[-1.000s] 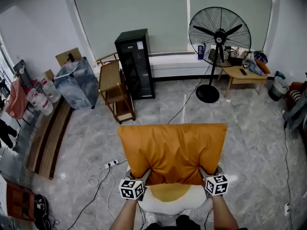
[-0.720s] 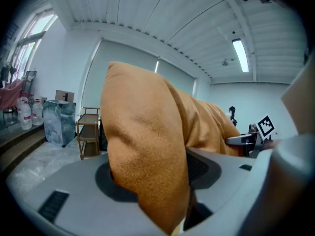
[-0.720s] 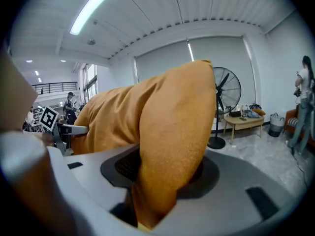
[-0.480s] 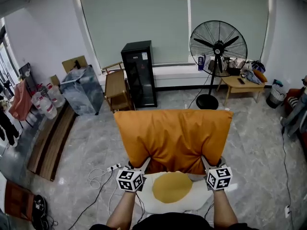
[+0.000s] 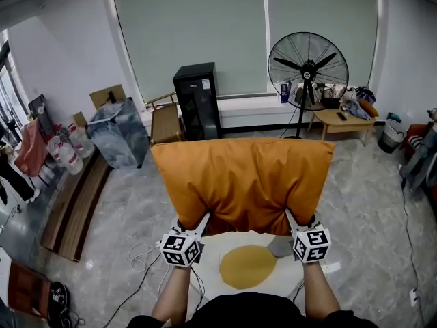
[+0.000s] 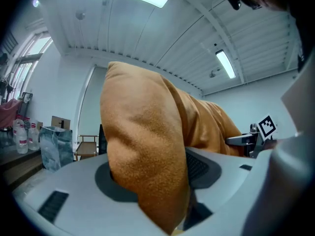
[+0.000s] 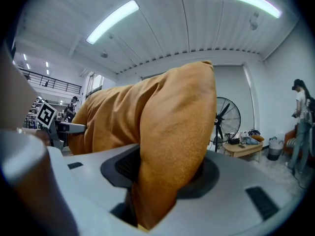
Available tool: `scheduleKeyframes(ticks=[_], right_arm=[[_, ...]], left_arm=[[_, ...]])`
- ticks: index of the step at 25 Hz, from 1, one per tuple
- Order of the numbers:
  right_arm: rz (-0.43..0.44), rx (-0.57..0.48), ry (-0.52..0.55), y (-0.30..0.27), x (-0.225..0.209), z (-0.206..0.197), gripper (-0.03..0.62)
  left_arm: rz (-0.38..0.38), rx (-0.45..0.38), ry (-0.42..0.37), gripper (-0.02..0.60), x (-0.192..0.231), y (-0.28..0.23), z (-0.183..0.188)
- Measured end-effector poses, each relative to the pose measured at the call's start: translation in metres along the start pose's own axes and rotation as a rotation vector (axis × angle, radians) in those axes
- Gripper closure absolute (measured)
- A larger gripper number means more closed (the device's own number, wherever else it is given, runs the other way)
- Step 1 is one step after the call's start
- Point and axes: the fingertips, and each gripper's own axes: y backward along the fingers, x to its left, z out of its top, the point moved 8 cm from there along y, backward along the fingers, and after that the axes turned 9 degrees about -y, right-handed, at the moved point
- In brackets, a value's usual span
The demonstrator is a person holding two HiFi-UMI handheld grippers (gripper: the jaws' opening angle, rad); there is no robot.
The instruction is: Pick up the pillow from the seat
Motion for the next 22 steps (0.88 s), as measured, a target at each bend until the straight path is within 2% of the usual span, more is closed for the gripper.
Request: scheduleKeyframes(ticks=[4, 22], right_arm=[[0.000, -0.006, 0.027, 0.003, 0.003, 0.003, 0.393], [0.009, -0.008, 0.026, 0.020, 0.008, 0.006, 0.390]], left_arm=[[0.002, -0.007, 0.013, 0.310, -0.001, 0.004, -0.002], [0.004, -0.002, 0.034, 0.305, -0.011, 0.021, 0.005]])
